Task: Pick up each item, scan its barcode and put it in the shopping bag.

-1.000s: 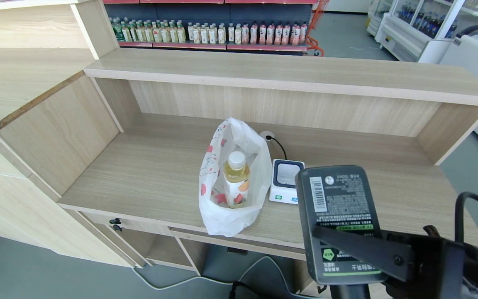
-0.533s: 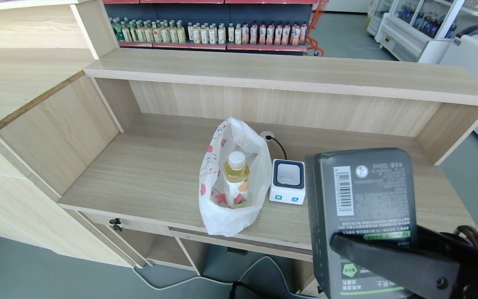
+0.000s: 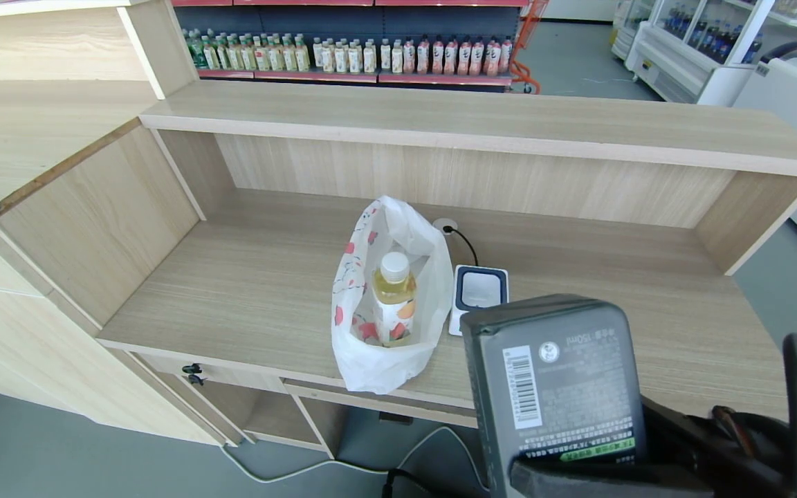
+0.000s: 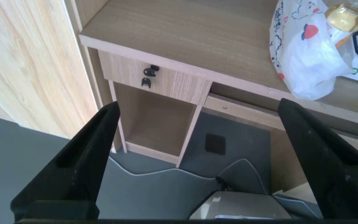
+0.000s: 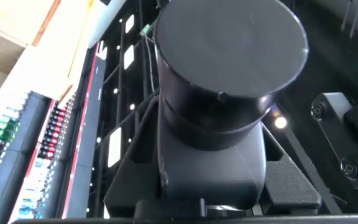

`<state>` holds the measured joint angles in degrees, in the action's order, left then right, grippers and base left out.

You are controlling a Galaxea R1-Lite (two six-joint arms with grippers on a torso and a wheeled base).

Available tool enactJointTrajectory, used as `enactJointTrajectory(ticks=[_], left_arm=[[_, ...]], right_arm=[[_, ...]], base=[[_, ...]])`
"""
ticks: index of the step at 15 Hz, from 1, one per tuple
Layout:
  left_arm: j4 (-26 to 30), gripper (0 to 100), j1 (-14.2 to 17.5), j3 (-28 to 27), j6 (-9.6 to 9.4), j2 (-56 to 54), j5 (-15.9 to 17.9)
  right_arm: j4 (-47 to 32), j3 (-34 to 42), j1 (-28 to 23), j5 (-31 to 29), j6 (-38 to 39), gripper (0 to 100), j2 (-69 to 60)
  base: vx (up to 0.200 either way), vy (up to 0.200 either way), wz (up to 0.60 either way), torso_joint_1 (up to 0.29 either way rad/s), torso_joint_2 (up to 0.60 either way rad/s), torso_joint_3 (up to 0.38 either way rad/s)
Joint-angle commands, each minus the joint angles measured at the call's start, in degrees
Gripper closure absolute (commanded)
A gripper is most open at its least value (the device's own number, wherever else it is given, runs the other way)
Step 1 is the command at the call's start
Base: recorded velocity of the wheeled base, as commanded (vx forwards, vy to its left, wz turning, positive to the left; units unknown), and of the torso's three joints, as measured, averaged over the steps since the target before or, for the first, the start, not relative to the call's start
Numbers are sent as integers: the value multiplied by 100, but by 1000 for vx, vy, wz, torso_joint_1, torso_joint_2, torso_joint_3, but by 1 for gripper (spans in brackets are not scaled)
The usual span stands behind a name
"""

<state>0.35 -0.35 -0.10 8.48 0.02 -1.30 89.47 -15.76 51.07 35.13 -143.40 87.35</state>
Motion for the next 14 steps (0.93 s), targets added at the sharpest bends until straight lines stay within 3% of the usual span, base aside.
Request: enactJointTrajectory(ticks=[1, 12, 14], left_arm=[[0, 0, 0, 1, 4, -2, -1], [0, 0, 0, 1, 4, -2, -1], [0, 0, 0, 1, 4, -2, -1]], right_arm=[[9, -15, 35, 2, 5, 100, 107], [9, -15, 105, 2, 128, 100, 63], [53, -463, 53, -358, 1007, 100, 46]], base=[[0, 0, 0, 0, 0, 0], [0, 0, 0, 0, 0, 0], [0, 0, 0, 0, 0, 0]])
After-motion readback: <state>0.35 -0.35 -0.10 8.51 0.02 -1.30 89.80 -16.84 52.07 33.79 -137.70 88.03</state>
